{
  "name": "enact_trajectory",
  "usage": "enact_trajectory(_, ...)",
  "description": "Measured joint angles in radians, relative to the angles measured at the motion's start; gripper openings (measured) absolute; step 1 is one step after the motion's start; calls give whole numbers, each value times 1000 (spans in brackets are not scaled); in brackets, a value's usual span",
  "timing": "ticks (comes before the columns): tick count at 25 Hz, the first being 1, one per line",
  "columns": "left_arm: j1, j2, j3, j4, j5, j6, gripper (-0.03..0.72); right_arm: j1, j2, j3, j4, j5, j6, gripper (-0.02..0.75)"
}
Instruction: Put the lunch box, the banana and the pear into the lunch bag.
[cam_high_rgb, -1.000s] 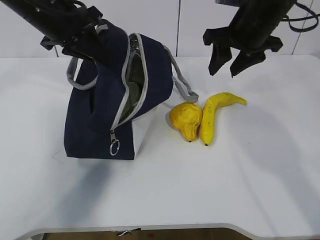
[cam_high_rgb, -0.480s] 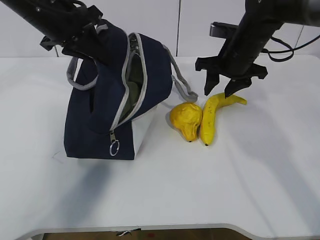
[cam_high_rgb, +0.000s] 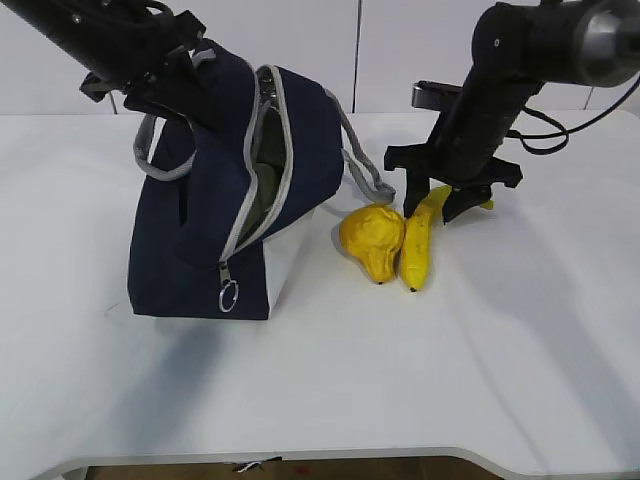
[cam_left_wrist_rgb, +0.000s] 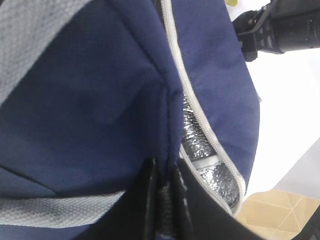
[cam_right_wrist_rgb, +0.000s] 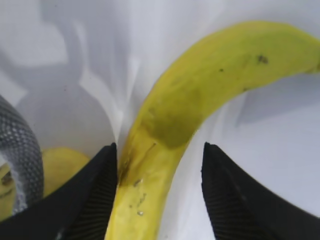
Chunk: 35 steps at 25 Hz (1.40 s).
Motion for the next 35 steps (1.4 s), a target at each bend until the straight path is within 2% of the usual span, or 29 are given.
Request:
enact_trajectory(5,0,0,0,0,0,0,27,0,13,0,8,-10,4,409)
enact_trajectory(12,0,0,0,0,0,0,27,0,21,0,19,-10,5,265)
enact_trajectory(15,0,0,0,0,0,0,27,0,25,-12,19,8,-13,252)
enact_trajectory(18,0,0,0,0,0,0,27,0,33,-60,19,96,-91,251)
enact_trajectory(21,0,0,0,9,0,0,27,0,37,-147,6,197,-142,251)
enact_trajectory(24,0,0,0,51,0,0,27,0,37,-245,1,225,-190,251)
enact_trajectory(31,0,0,0,119,1,-8,27,0,-17,-383,170,242,-274,250)
enact_trajectory(35,4,0,0,124,1,-10,27,0,-78,-419,383,249,-363,250)
